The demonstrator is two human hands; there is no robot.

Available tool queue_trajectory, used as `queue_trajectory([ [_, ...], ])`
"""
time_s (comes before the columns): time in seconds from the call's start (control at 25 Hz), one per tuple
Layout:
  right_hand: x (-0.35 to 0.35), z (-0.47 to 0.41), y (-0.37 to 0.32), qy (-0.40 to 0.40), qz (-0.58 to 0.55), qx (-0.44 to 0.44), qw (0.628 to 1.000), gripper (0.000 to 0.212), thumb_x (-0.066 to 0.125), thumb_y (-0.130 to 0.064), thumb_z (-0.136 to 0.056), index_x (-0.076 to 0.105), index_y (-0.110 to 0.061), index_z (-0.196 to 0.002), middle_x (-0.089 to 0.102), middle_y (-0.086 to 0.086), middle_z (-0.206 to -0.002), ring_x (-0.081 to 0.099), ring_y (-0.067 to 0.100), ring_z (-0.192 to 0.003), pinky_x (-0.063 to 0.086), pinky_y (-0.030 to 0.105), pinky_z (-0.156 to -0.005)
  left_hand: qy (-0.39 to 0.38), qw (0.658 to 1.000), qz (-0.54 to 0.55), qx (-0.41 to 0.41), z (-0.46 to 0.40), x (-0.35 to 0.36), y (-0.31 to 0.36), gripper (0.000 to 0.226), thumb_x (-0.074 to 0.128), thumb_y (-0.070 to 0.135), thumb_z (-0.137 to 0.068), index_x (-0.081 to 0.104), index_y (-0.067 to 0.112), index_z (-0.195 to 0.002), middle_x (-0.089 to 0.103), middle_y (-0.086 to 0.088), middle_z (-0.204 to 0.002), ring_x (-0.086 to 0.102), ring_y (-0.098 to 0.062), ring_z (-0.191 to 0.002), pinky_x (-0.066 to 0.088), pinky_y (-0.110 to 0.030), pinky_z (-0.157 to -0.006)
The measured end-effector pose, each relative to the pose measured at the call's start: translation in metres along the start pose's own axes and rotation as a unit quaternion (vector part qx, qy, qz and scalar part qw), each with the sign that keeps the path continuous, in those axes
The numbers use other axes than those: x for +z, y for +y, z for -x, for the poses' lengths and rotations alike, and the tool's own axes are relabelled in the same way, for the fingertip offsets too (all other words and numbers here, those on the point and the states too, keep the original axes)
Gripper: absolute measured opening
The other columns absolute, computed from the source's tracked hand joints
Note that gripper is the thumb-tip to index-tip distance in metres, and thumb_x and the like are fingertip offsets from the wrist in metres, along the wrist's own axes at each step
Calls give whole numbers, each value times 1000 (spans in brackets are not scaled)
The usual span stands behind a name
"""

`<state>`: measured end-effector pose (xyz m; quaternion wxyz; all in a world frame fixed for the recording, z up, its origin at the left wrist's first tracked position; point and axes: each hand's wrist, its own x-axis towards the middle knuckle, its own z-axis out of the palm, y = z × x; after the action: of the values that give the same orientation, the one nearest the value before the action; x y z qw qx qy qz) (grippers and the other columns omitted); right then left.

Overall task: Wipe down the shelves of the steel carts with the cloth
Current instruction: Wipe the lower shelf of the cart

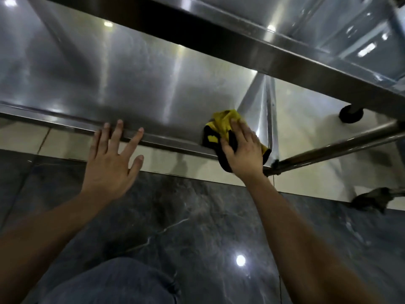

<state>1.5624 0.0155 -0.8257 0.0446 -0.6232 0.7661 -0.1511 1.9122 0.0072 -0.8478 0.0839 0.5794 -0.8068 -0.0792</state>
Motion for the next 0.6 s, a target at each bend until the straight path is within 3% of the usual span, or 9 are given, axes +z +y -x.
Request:
queue_trajectory([
  [0.12,0,-36,16,5,6,163,987,71,34,-60,-100,21,-27,-161,19,4,-168,18,25,-154,8,41,-127,-7,1000,-3,10,-4,1,6,65,23,56,-100,11,38,-161,5,-14,-170,-1,-36,-156,3,-52,-127],
  [0.2,7,-62,0,8,5,246,969,75,29,-64,-100,14,-24,-162,12,8,-170,9,25,-157,2,43,-127,-18,1000,-14,2,-5,1,9,67,21,59,-99,6,39,-161,-1,-13,-170,-6,-36,-156,1,-52,-127],
  [0.28,26,-79,-51,-5,11,196,980,79,29,-67,-99,18,-21,-162,15,12,-169,10,27,-156,3,44,-127,-25,1000,-15,-5,-8,0,10,67,19,60,-99,2,41,-161,-6,-12,-170,-11,-35,-156,-1,-52,-127],
  [0.44,59,-69,-139,-74,4,-66,995,75,30,-71,-96,22,-33,-160,18,5,-169,14,23,-156,7,42,-127,-35,999,-20,-7,-7,-3,7,69,21,62,-98,-2,42,-160,-8,-12,-170,-12,-34,-156,-2,-51,-127],
  [0.52,48,-68,-117,-69,-13,-63,996,72,38,-67,-97,25,-33,-160,23,3,-168,19,22,-155,10,41,-127,-33,999,-22,-1,-5,-4,3,72,25,62,-96,-3,42,-160,-7,-12,-170,-10,-33,-156,1,-52,-127],
  [0.6,28,-65,-65,-25,12,20,999,71,43,-60,-98,27,-29,-160,27,4,-166,23,23,-153,13,39,-126,-36,999,-18,3,-3,-5,3,73,26,63,-96,-3,42,-160,-9,-11,-170,-12,-32,-156,2,-52,-127],
])
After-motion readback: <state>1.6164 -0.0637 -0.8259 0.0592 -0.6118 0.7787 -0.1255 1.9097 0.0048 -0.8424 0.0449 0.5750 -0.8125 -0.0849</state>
